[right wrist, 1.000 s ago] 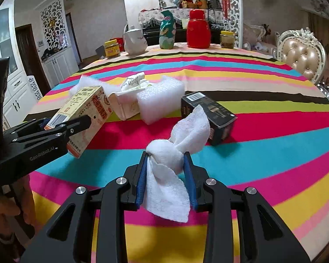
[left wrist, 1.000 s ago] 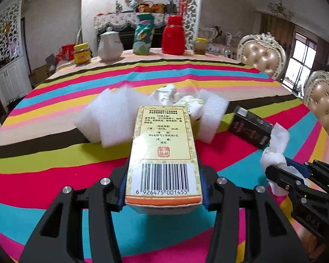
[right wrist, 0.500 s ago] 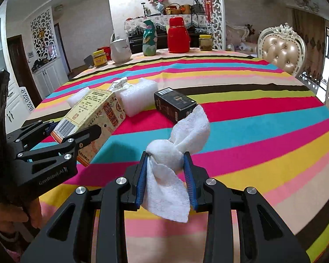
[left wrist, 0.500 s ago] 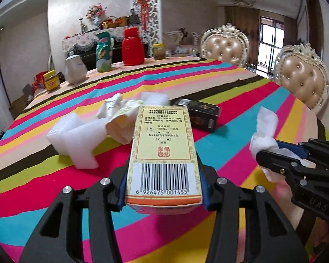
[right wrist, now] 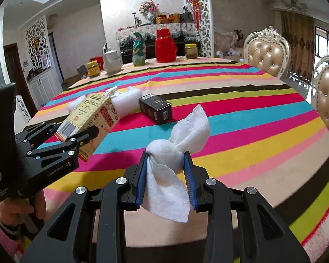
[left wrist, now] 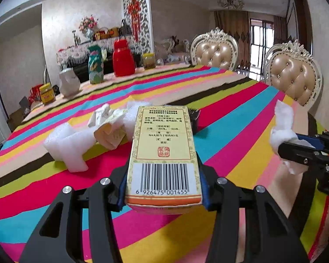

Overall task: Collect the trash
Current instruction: 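Carry the medicine box and tissue with both tools to the pink wastebasket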

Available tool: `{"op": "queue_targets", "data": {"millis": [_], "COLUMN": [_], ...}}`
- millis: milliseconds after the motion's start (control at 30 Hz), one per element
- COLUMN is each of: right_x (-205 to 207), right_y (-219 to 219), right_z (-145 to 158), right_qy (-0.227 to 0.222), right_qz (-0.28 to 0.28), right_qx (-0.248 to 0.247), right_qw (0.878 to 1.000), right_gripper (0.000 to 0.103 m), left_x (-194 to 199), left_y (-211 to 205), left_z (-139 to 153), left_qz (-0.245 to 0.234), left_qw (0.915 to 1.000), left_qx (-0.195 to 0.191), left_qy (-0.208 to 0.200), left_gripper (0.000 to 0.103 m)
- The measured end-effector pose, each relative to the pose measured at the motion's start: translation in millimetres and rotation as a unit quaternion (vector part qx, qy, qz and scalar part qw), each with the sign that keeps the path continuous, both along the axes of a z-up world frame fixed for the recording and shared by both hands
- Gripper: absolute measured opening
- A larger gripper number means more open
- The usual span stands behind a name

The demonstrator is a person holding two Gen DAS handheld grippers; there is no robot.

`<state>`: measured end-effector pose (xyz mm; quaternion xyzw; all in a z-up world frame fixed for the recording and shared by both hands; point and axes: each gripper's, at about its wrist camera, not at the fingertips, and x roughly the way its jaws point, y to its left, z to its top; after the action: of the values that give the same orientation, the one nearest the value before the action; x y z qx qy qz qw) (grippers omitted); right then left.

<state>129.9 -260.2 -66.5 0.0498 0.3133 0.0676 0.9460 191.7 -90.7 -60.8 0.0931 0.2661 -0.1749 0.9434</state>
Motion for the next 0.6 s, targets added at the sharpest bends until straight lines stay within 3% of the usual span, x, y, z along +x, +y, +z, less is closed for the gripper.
{"op": "queue_targets", "data": {"millis": [367,600], "right_x": [-54,-84], "right_y": [-54,-86], "right_z": [5,9], "right_qy": [-0.036,-0.055], "right_qz": [-0.045,-0.087], "right_qx": [0.009,-0.004], "right_qw": [0.998,0.995], "right_gripper": [0.032,0.032], "left_x": [-59,-81], "left_y": [-39,-66], "left_z": [22,31], "left_qz": [-0.06,-0.102], "left_qw": [0.9961,0.9918], "left_qx": [-0.019,-0.042], "left_qy": [-0.062,-0.065], "left_gripper": [0.049,0.049]}}
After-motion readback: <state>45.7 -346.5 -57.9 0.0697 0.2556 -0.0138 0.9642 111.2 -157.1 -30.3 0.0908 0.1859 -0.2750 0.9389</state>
